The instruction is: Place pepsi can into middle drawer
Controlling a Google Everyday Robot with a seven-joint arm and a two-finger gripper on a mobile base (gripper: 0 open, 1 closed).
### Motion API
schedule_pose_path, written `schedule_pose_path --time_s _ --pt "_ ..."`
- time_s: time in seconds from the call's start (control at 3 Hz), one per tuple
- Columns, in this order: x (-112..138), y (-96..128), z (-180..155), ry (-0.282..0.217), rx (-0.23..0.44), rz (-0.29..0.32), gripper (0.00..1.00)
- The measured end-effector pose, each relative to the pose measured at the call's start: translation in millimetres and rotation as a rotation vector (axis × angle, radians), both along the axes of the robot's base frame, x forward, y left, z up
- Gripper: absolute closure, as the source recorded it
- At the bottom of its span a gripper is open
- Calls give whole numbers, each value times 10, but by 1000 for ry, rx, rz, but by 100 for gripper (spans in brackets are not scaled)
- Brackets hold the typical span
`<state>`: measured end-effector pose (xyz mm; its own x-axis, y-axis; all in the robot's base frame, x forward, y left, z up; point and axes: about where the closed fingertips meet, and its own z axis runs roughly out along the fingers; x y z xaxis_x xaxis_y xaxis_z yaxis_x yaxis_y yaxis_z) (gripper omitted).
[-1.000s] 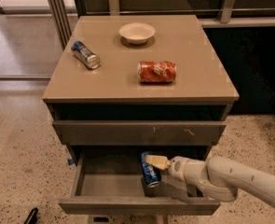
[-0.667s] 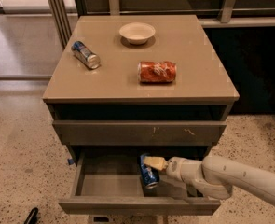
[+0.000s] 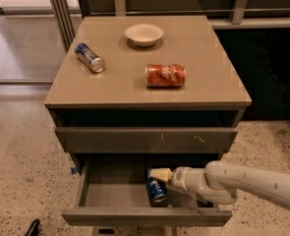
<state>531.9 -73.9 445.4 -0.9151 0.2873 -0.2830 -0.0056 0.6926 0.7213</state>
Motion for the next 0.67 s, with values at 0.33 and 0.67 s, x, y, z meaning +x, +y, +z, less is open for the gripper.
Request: schedule_pose_path --time_s 0.33,0.67 --pt "1 -3 -16 3 -4 2 81" --pt "1 -3 -16 3 -4 2 58"
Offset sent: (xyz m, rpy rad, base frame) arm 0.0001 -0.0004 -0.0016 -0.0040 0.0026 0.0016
